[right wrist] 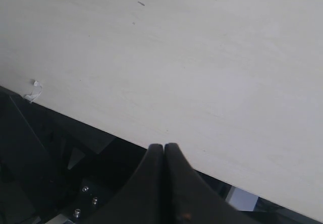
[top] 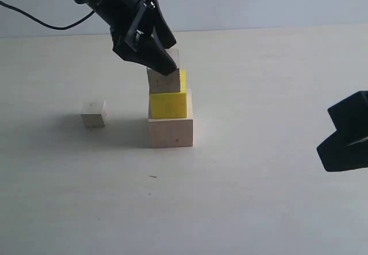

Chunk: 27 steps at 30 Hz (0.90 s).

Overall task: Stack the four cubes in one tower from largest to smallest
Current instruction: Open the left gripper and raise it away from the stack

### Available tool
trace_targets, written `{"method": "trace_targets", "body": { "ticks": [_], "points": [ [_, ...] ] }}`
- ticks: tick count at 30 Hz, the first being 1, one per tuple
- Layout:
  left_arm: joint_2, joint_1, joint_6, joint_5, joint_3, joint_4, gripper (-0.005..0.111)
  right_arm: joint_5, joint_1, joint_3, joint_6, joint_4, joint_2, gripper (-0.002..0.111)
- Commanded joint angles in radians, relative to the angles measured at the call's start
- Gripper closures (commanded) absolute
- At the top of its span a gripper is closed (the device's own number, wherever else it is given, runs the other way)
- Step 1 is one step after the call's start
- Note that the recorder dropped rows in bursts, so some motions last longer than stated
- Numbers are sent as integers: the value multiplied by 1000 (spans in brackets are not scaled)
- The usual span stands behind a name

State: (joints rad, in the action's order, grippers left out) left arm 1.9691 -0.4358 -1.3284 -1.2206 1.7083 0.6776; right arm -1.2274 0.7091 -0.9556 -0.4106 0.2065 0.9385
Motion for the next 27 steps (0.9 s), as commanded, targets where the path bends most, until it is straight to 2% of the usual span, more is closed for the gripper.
{"method": "trace_targets", "body": {
  "ticks": [1,8,10,13,15,19,24,27],
  "points": [
    [-37,-6,2,0,4,27,37,6,0,5,10,-1,-6,108],
    [-105,-6,2,0,4,17,38,6,0,5,10,-1,-6,108],
    [-130,-6,7,0,4,-11,43,6,0,5,10,-1,-6,108],
    [-167,-3,57,0,4,-85,56,6,0,5,12,-1,-6,108],
    [-192,-3,120,0,4,-145,62,6,0,5,19,-1,-6,108],
    [-231,-3,259,13,4,-257,62,6,0,5,23,1,-6,108],
    [-273,-3,491,75,4,-484,63,6,0,5,26,1,-6,108],
    [-283,13,672,88,4,-577,74,6,0,5,28,1,-6,108]
  ]
}}
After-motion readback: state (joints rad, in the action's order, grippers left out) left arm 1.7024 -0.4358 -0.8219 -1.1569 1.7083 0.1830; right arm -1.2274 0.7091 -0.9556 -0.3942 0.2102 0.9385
